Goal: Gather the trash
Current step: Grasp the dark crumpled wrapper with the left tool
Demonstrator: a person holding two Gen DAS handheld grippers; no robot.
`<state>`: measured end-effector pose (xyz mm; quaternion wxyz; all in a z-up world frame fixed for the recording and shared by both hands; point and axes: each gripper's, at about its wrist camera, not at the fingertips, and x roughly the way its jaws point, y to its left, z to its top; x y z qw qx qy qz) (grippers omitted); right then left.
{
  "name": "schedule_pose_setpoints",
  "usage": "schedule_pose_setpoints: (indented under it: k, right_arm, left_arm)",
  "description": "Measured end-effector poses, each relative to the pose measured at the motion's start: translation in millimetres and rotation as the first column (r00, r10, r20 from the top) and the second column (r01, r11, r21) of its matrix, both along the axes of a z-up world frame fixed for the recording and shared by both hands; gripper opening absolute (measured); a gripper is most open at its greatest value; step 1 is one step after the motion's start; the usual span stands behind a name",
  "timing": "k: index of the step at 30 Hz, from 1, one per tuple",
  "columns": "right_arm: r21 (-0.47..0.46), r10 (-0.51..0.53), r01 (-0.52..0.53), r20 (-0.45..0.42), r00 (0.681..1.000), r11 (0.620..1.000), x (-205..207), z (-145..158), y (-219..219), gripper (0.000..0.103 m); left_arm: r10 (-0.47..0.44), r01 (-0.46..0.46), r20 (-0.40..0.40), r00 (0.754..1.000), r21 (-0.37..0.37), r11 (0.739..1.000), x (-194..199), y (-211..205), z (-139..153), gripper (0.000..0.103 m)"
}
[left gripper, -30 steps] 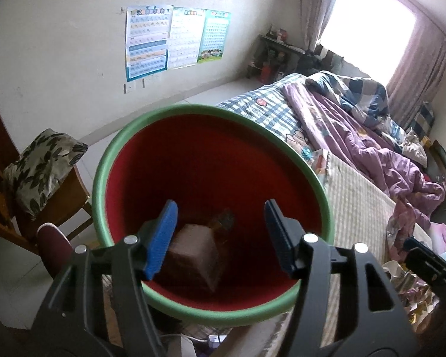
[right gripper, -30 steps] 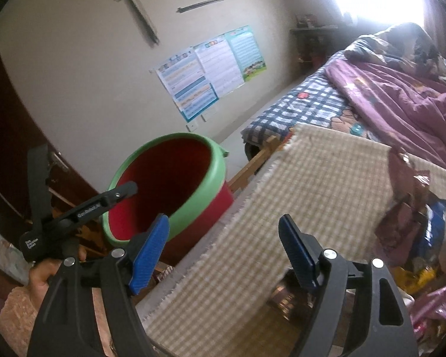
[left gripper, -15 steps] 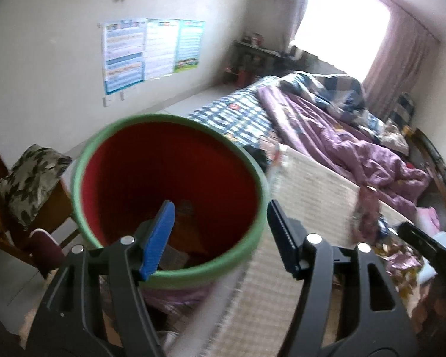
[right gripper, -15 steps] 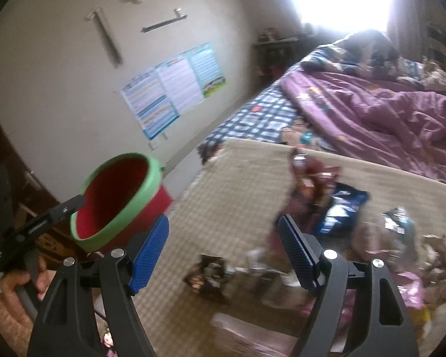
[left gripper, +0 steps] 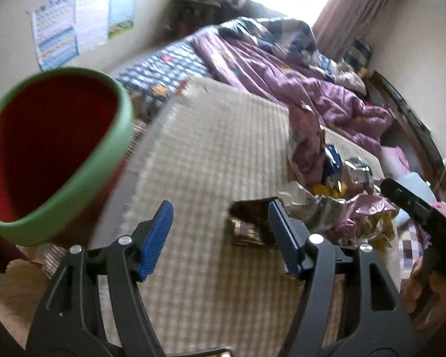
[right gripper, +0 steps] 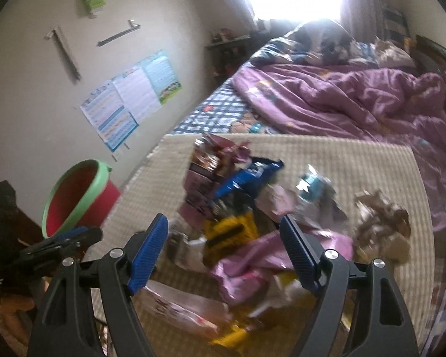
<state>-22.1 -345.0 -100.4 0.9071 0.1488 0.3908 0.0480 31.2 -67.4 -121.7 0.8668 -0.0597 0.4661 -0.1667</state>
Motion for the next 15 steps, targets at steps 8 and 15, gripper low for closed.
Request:
schedule_pose_setpoints:
  k: [8,15]
  right_arm:
    - [0.004,-0.041,0.041,-0.024,0.999,0.999,-5.5,-7.2,-9.9,0.075]
    - [-0.001,-0.028,0.028,-0.033,0.999,1.000,-3.1,-8.5,-4.1,0.075]
  left_arm:
    - [-0.115,0.113,-0.088,0.990,-0.027,0.993,11.5,-40.3,-25.3,0.064]
    - [-0.134,0.128,-0.143,0.981,-0.047,0.991,16.2,-49.0,-41.0,0.064]
